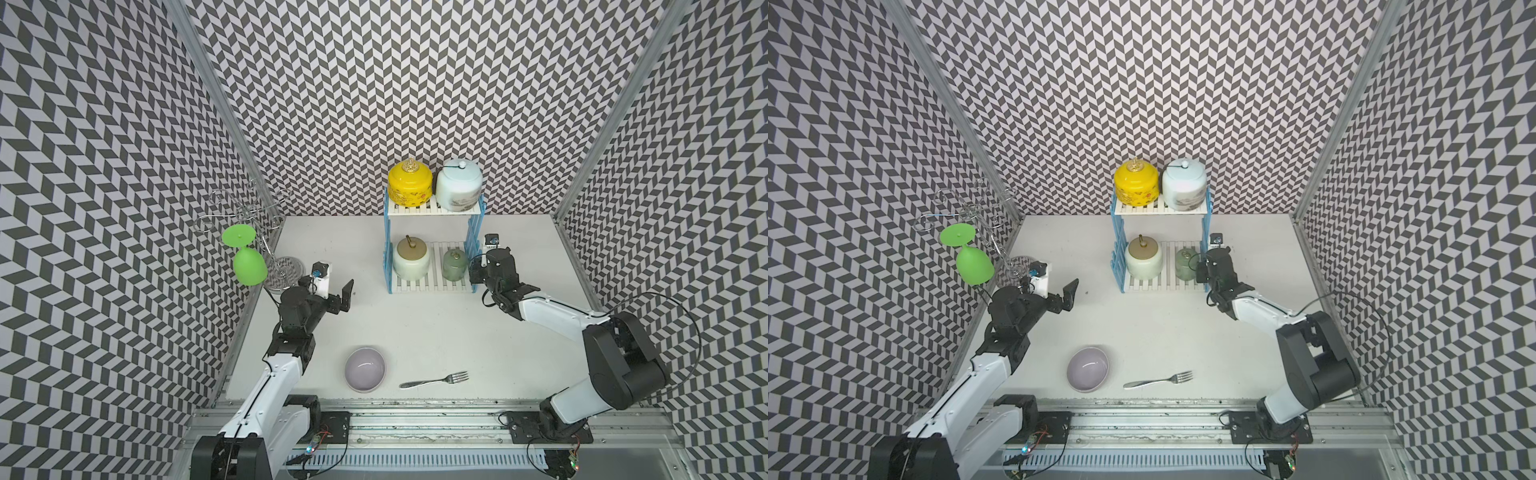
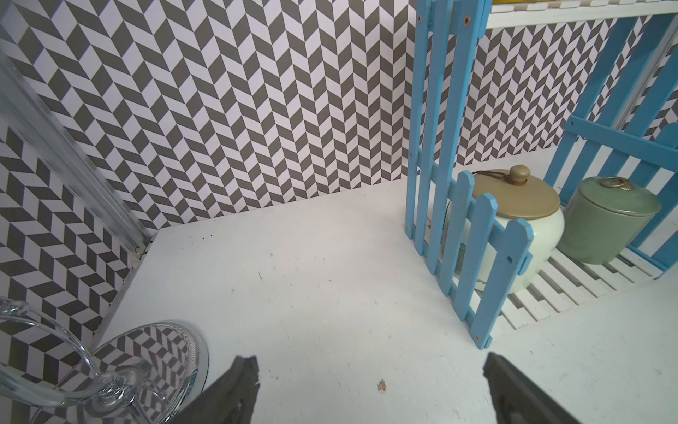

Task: Remove the tea canisters from the shelf
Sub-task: Move the shelf to the center of the board.

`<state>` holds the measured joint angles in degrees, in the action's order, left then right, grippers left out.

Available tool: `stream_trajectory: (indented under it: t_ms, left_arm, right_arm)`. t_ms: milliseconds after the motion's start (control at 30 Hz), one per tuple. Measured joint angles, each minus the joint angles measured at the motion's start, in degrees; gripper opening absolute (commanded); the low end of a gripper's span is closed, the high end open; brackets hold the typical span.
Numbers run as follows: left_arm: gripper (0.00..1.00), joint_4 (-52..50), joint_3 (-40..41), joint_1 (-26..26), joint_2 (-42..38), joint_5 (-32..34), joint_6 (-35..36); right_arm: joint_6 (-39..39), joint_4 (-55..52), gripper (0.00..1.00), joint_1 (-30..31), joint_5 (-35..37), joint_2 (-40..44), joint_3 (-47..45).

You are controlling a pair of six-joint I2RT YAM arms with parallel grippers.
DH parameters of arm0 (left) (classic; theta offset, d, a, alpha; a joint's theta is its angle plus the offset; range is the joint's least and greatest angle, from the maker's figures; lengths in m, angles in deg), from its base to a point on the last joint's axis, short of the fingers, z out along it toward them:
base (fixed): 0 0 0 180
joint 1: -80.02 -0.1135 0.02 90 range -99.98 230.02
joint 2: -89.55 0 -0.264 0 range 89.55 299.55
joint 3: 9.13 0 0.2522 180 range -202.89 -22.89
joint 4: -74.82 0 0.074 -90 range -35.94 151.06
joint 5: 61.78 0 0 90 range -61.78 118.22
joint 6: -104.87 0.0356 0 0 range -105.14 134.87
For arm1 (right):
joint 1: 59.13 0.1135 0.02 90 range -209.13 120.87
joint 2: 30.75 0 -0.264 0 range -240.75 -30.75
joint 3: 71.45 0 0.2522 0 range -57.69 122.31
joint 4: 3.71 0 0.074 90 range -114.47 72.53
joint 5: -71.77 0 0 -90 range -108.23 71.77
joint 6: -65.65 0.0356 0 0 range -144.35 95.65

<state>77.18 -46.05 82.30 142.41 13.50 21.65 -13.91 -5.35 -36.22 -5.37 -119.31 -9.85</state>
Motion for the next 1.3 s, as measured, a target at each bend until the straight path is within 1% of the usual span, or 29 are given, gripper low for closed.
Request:
stream_trajectory:
  t_ms: [333, 733, 1100, 1167, 1200, 1300]
  left_arm:
    - [1.00, -0.13, 0.00, 0.00, 0.00, -0.13, 0.00]
    - [1.00, -0.33, 0.00, 0.00, 0.00, -0.22, 0.02]
    - [1.00, -0.33, 0.00, 0.00, 0.00, -0.66, 0.00]
    - [1.00, -0.33, 0.00, 0.07, 0.02, -0.81, 0.00]
    - [1.00, -0.33, 0.00, 0.11, 0.02, -0.83, 0.00]
    - [1.00, -0.35, 0.00, 0.33, 0.02, -0.92, 0.00]
  right_arm:
    - [0.13, -0.09, 0.03, 0.11, 0.04, 0.24, -0.13]
    - [0.37, -1.53, 0.04, 0.26, -1.77, 3.65, -2.73]
    - [4.57, -1.57, 0.06, 1.09, -1.81, 6.45, -5.38]
    - [4.98, -1.36, 0.09, 1.20, -1.77, 6.75, -5.79]
    - [5.07, -1.38, 0.13, 1.22, -1.75, 6.78, -5.79]
    - [6.23, -1.38, 0.32, 1.25, -2.32, 6.80, -5.79]
